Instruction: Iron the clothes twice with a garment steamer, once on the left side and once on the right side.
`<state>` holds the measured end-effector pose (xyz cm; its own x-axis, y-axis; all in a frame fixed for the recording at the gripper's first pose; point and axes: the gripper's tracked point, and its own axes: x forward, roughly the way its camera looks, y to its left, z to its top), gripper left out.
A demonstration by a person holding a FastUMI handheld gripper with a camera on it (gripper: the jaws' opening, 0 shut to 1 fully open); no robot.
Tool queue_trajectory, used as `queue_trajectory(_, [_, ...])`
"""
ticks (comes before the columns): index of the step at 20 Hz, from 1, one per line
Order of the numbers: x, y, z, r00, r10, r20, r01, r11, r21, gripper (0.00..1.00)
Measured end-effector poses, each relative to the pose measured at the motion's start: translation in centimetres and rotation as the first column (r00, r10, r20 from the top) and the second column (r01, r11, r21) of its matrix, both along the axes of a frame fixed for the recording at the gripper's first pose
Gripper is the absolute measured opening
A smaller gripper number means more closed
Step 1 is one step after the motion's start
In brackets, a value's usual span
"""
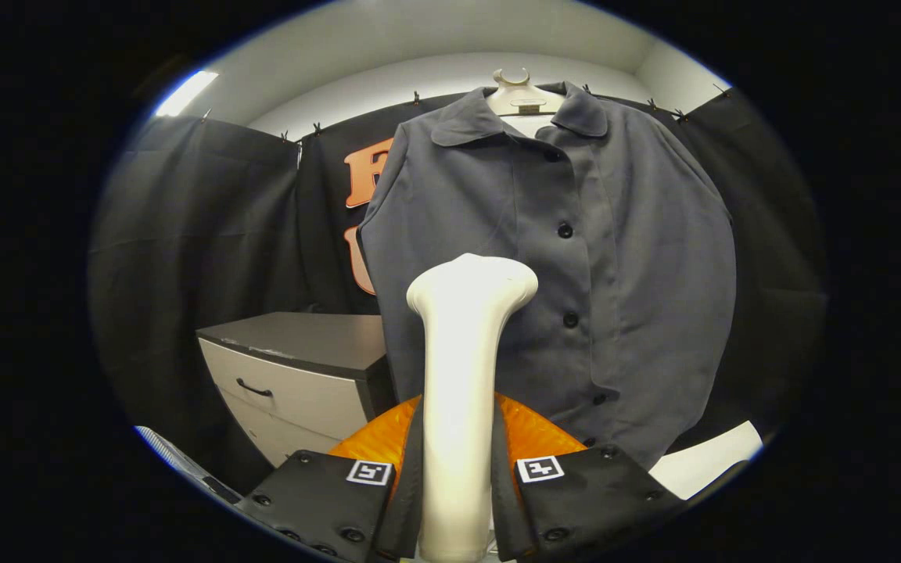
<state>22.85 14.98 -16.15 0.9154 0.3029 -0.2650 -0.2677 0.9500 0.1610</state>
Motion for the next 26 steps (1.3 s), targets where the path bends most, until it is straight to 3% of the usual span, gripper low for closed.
queue_trajectory(26, [-6.6, 0.3, -12.2, 0.966, 0.004, -0.259, -0.008, 1.000, -0.013, 0.44])
